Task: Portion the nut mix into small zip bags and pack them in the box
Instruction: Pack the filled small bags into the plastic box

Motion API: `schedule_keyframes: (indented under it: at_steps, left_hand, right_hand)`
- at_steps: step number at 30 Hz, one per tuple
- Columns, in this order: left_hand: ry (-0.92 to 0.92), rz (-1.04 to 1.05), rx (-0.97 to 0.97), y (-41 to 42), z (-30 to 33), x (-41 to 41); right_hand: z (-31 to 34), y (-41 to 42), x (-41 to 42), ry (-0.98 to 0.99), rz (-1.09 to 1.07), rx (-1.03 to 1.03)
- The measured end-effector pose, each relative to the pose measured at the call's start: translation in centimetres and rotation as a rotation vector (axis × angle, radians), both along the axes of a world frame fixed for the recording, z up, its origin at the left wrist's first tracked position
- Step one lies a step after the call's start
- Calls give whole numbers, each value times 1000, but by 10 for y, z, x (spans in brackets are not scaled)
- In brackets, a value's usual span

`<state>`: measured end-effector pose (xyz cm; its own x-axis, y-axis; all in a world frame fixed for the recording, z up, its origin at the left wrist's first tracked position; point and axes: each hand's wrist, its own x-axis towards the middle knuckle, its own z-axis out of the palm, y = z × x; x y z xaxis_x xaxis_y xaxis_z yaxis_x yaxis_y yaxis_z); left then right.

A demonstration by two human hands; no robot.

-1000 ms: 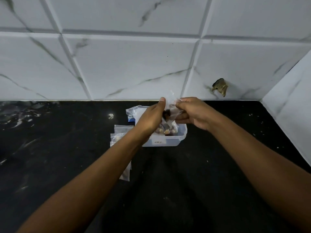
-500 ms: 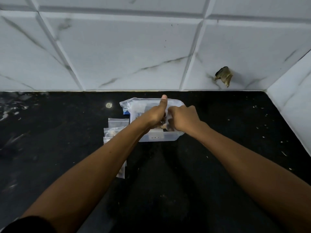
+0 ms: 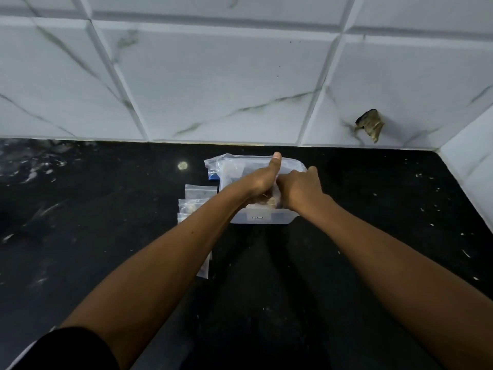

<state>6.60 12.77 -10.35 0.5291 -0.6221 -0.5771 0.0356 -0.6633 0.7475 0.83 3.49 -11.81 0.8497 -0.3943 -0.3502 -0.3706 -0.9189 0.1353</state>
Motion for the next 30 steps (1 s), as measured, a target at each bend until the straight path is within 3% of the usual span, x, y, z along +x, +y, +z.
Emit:
schedule_keyframes:
  at_steps: [2,5,8,11,15,18,24,30]
  left_hand:
    - [-83,36,-63,16,9,1]
    - [-136,140,-188,59,22,3]
    - [-117,330,-308,116,29,3]
    - [-133,484,-296,166,17,-5]
    - [-111,552,-171,202,-20,-29]
    - [-46,566,-149,209,-37,-53]
    - [14,585,-130,211,-65,-74]
    - [33,651,-212,212,-63,-78]
  right_hand:
    - [7,1,-8,-83,26,-37]
    - [18,9,-24,-454,83,-126]
    - [31,39,-38,-743,23,177]
    - [26,85,-41,-624,-114,634]
    - [-26,132,-34,-377,-431,1016]
    - [-57,157,-38,-327,-627,1065]
    - [-70,183,-45,-371,-824,1165]
    - [-61,183,-49,-321,-766,1360]
